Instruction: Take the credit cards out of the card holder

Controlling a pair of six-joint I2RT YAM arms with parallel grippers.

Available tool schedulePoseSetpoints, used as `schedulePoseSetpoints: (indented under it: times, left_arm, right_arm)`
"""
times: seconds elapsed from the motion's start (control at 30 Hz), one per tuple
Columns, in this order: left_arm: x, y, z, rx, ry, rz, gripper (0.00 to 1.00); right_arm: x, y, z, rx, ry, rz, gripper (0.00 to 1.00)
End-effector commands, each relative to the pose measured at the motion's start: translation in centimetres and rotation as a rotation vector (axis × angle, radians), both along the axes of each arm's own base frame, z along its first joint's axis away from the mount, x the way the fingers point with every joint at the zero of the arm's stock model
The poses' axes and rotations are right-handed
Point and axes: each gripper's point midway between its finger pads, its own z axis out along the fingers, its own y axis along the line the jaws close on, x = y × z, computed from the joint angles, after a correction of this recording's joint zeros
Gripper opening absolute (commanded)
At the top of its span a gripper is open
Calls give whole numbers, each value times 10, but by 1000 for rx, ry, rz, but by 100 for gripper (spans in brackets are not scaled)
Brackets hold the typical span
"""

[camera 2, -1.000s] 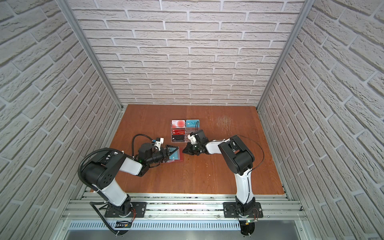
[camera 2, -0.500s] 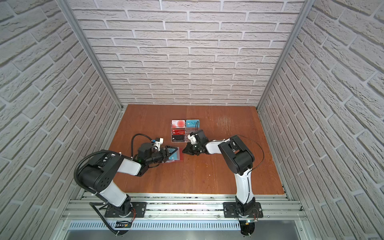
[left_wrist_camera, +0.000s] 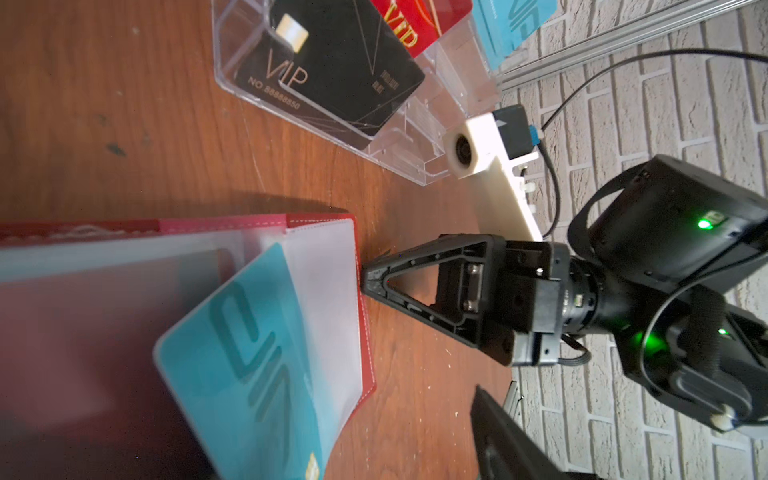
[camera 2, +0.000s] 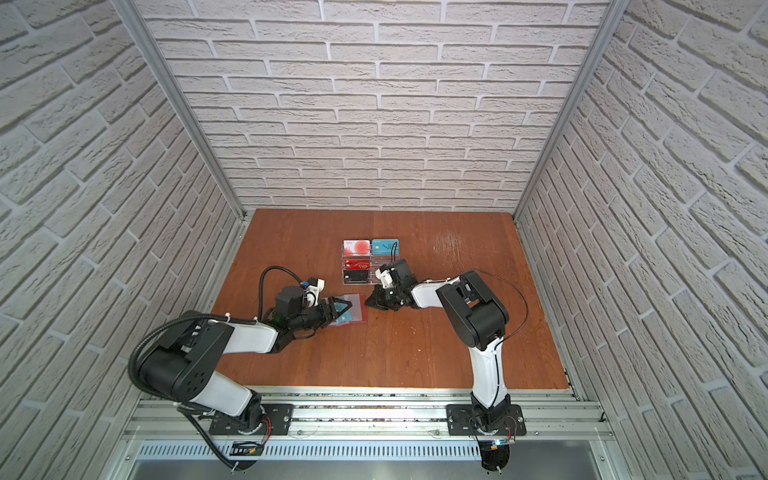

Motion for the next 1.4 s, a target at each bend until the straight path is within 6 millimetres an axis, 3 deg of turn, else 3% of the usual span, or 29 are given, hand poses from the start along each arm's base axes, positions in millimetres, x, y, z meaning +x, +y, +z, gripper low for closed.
schedulePoseSetpoints:
  times: [0.0, 0.53, 0.77, 1.2, 1.37]
  left_arm:
    - [9, 0, 0, 13, -28, 3, 69]
    - [9, 3, 1, 47, -38, 5, 40]
    - [9, 4, 0, 65, -35, 0, 19]
    - [8, 11, -9, 139, 6, -10, 4]
    - [5, 17, -9, 202, 16, -24, 4]
  right_arm:
    - [-29, -29, -53, -160, 159, -45, 6]
    - [-30, -28, -53, -153, 165, -42, 6]
    - [-29, -28, -52, -146, 162, -51, 6]
    - [-32, -25, -49, -116, 165, -50, 6]
    - [-32, -24, -47, -113, 159, -46, 6]
